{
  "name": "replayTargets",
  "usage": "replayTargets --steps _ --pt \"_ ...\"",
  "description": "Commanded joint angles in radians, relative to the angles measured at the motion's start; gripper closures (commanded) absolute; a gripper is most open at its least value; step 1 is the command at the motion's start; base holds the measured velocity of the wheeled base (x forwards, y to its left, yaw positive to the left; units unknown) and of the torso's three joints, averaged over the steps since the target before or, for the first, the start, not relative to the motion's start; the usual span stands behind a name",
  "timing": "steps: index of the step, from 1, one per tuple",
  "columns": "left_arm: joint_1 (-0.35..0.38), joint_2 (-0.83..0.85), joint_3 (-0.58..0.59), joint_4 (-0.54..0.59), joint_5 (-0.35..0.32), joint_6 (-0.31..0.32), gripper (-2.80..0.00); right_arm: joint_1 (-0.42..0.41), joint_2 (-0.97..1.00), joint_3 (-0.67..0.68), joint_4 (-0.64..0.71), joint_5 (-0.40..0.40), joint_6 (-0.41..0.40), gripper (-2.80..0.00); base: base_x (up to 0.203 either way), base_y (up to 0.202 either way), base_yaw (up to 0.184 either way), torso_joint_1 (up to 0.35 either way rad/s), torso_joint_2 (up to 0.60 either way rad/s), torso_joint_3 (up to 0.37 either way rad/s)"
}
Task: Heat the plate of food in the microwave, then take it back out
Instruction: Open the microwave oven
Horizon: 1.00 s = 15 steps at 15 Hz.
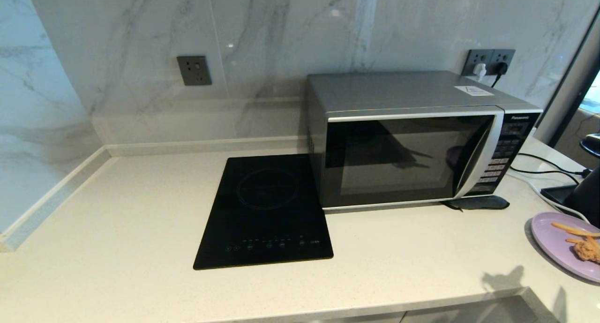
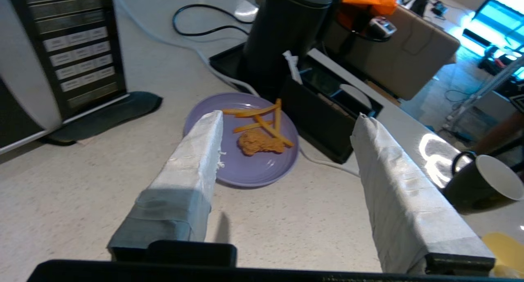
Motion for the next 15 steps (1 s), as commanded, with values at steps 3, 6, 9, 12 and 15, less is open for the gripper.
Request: replayTargets --steps 3,6,9,12,15 --pt "0.0 0.002 0.0 0.0 0.0 -0.001 0.0 0.117 0.135 0.001 -0.002 0.005 0.091 -2.8 0.0 0.0 0.0 0.0 0.0 0.0" --pt "0.0 0.002 0.0 0.0 0.0 -0.001 0.0 0.195 0.259 -0.012 -0.014 0.036 0.175 -2.8 0.0 0.0 0.0 0.0 0.0 0.0" --pt "0.0 0.002 0.0 0.0 0.0 -0.001 0.0 0.233 0.395 -0.088 -0.054 0.041 0.23 -2.8 0.0 0.0 0.0 0.0 0.0 0.0" --pt "0.0 0.002 0.0 0.0 0.0 -0.001 0.0 0.239 0.476 -0.168 -0.055 0.083 0.256 -2.8 0.0 0.0 0.0 0.0 0.0 0.0" --pt "0.0 0.002 0.0 0.0 0.0 -0.001 0.0 0.223 0.556 -0.228 -0.029 0.088 0.263 -2.8 0.0 0.0 0.0 0.0 0.0 0.0"
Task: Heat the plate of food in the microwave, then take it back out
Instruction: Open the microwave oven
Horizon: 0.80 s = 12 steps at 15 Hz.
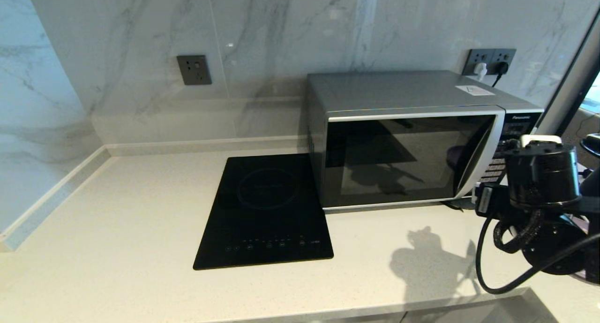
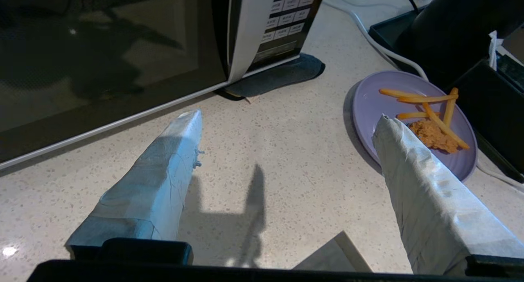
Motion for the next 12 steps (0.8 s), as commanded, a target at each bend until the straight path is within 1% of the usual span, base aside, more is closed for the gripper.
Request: replayTargets --steps 1,2,4,6,7,9,12 --pt "0.0 0.002 0.0 0.0 0.001 0.0 0.0 -0.011 0.1 -0.054 0.004 -0.01 0.011 -2.8 0.0 0.0 0.0 0.0 0.0 0.0" --pt "0.0 0.002 0.0 0.0 0.001 -0.001 0.0 -0.015 0.132 -0.079 0.005 -0.039 0.014 -2.8 0.0 0.0 0.0 0.0 0.0 0.0" --pt "0.0 0.002 0.0 0.0 0.001 -0.001 0.0 -0.019 0.198 -0.13 -0.005 -0.124 0.016 -2.8 0.0 0.0 0.0 0.0 0.0 0.0" --pt "0.0 0.002 0.0 0.0 0.001 -0.001 0.0 -0.022 0.272 -0.198 -0.016 -0.256 0.018 -2.8 0.0 0.0 0.0 0.0 0.0 0.0" --pt "0.0 0.002 0.0 0.0 0.001 -0.001 0.0 -0.022 0.303 -0.227 -0.027 -0.293 0.018 -2.8 0.0 0.0 0.0 0.0 0.0 0.0" --pt "0.0 0.002 0.0 0.0 0.001 0.001 0.0 -0.026 0.355 -0.293 -0.038 -0.318 0.016 -2.8 0.0 0.0 0.0 0.0 0.0 0.0" --pt "0.0 0.002 0.0 0.0 0.001 -0.001 0.0 -0.048 0.415 -0.353 -0.038 -0.317 0.007 -2.8 0.0 0.0 0.0 0.0 0.0 0.0"
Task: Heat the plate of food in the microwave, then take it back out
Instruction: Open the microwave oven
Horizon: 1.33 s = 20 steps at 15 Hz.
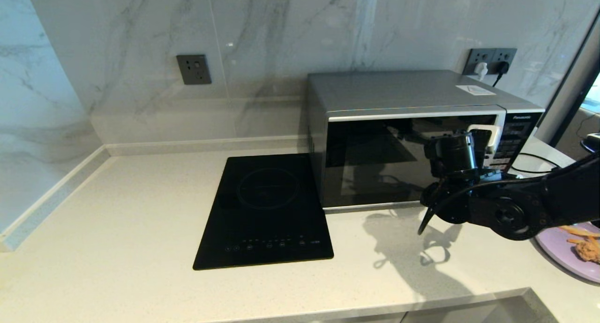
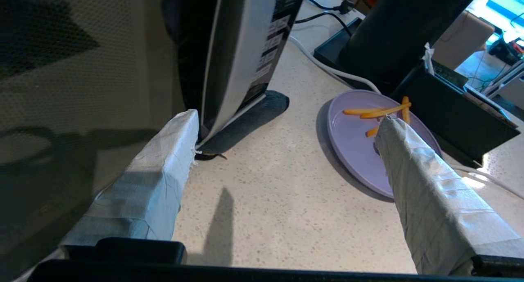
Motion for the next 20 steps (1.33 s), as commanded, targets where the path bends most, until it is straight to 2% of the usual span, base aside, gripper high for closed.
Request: replayTargets --steps 1,9,20 --pt "0.0 0.002 0.0 0.0 0.001 -0.001 0.0 -0.026 0.074 -0.043 -0.001 -0.002 -0.004 -2.8 0.0 0.0 0.0 0.0 0.0 0.0" --pt "0.0 0.002 0.0 0.0 0.001 -0.001 0.0 -0.133 0.131 -0.087 -0.003 0.066 -0.004 -2.8 0.0 0.0 0.0 0.0 0.0 0.0" --pt "0.0 0.002 0.0 0.0 0.001 -0.001 0.0 -0.185 0.178 -0.181 -0.003 0.091 -0.037 -2.8 0.0 0.0 0.0 0.0 0.0 0.0"
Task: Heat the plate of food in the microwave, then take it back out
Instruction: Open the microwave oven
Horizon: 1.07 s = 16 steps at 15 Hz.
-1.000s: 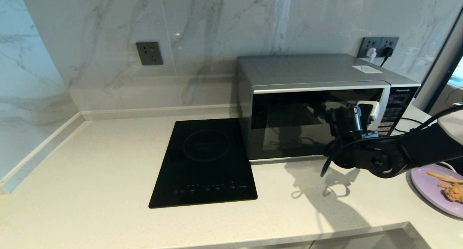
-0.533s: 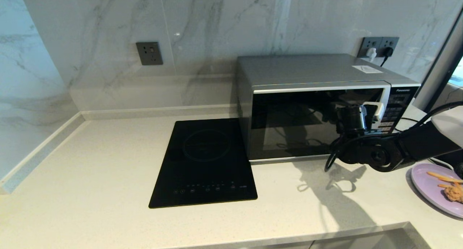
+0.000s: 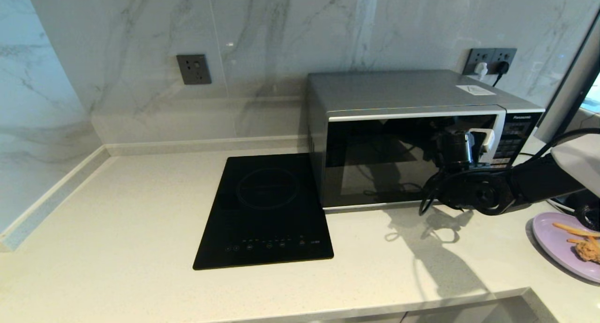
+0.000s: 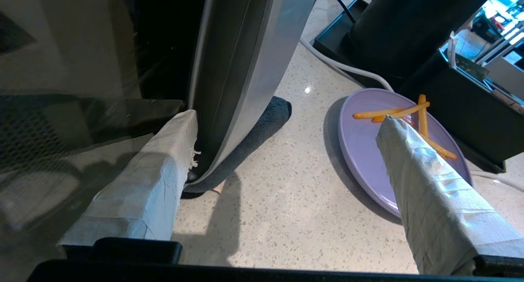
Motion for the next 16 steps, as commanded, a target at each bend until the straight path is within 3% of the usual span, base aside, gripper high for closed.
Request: replayTargets --steps 1,10,11,16 --pt "0.0 0.002 0.0 0.0 0.0 -0.001 0.0 -0.012 -0.004 -0.005 -0.005 -0.006 0.001 -2.8 0.0 0.0 0.0 0.0 0.0 0.0" --pt "0.0 0.002 0.0 0.0 0.0 -0.001 0.0 -0.042 -0.004 -0.006 -0.009 -0.006 -0.013 -2.8 0.0 0.0 0.0 0.0 0.0 0.0" --pt "0.0 0.002 0.0 0.0 0.0 -0.001 0.0 -0.043 -0.002 -0.007 -0.009 -0.005 -0.013 0.0 0.0 0.0 0.0 0.0 0.0 0.0" --pt "0.0 0.002 0.0 0.0 0.0 -0.001 0.0 -0.042 0.006 -0.007 -0.009 -0.004 -0.019 0.0 0.0 0.0 0.0 0.0 0.0 0.0"
